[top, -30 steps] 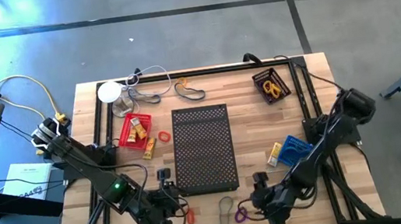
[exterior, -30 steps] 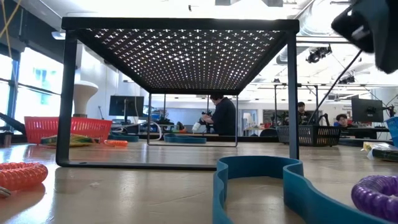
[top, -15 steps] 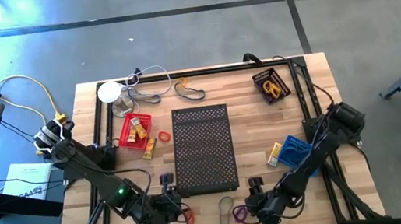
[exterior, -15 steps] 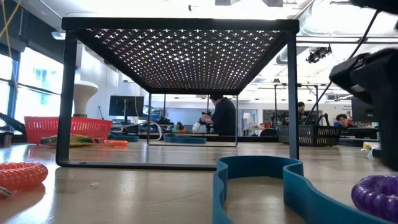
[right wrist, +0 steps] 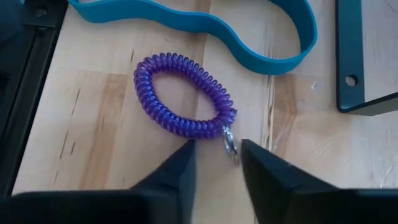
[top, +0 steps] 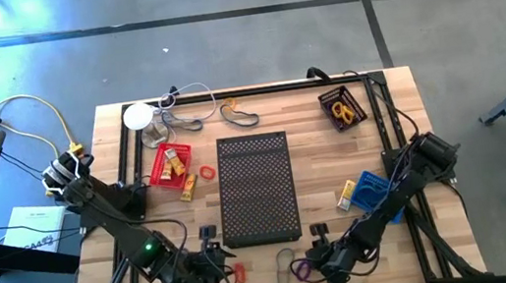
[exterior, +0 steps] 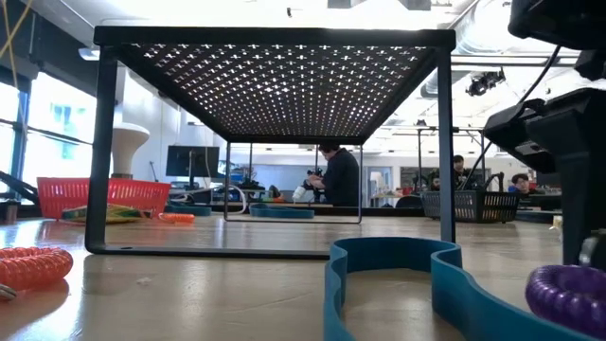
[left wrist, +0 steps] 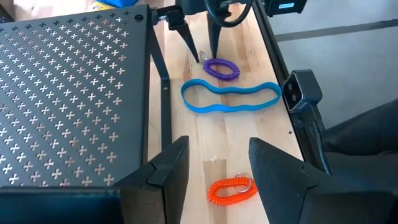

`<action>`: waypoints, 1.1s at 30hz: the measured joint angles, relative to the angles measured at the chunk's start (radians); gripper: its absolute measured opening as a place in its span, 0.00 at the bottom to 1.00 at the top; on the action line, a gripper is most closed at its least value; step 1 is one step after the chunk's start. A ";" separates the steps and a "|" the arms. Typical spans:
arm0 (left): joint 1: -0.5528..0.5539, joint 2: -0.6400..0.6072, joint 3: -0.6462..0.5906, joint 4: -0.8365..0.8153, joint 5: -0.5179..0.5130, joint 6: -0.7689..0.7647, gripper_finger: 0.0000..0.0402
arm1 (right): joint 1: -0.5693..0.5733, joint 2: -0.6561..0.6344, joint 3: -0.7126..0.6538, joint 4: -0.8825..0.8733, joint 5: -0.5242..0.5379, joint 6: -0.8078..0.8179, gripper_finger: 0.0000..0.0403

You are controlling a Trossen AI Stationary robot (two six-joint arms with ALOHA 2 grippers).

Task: Pick & Place Office Desk Supplies
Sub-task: Put the violet spring keychain into the black bin

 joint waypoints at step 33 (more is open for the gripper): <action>-0.033 0.000 0.000 -0.123 0.009 0.014 0.40 | -0.013 -0.114 0.481 -1.126 0.093 0.218 0.00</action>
